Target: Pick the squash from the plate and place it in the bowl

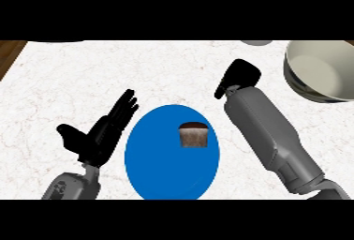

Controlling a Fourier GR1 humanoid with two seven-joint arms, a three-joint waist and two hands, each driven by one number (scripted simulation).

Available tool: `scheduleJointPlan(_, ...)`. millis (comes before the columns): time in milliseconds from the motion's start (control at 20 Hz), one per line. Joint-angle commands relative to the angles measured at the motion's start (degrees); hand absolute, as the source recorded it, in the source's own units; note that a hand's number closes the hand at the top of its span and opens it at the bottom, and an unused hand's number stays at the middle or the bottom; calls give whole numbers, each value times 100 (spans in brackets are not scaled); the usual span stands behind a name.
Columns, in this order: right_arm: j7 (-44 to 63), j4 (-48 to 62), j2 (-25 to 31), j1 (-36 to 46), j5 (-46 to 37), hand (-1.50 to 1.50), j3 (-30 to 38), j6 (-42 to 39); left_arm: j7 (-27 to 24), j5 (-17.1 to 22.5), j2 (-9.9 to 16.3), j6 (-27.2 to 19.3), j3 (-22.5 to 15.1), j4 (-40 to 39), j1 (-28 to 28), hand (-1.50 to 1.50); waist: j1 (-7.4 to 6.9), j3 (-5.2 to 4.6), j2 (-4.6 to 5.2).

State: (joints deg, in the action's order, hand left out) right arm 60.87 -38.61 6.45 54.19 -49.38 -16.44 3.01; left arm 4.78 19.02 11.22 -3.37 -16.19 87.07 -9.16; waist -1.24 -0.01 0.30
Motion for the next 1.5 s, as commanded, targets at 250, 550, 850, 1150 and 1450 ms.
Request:
scheduleJointPlan(250,1040,-376,20,1039,-845,150,25,155,82,-11,15,34,183,17,26,0,104,-2,-49)
scheduleJointPlan(550,1523,-796,240,1879,-1250,150,181,-628,281,33,-109,-36,183,88,-58,0,165,-3,-71)
scheduleJointPlan(850,1418,-1285,496,1441,-1564,150,372,-529,193,76,177,193,395,246,213,0,192,1,-73)
scheduleJointPlan(1150,969,-931,989,1742,-1801,150,883,-574,507,-133,-52,19,170,335,-53,0,106,0,-27)
scheduleJointPlan(1450,85,-801,1599,1027,-1772,150,1484,370,112,-246,-120,122,106,321,445,0,62,3,-13)
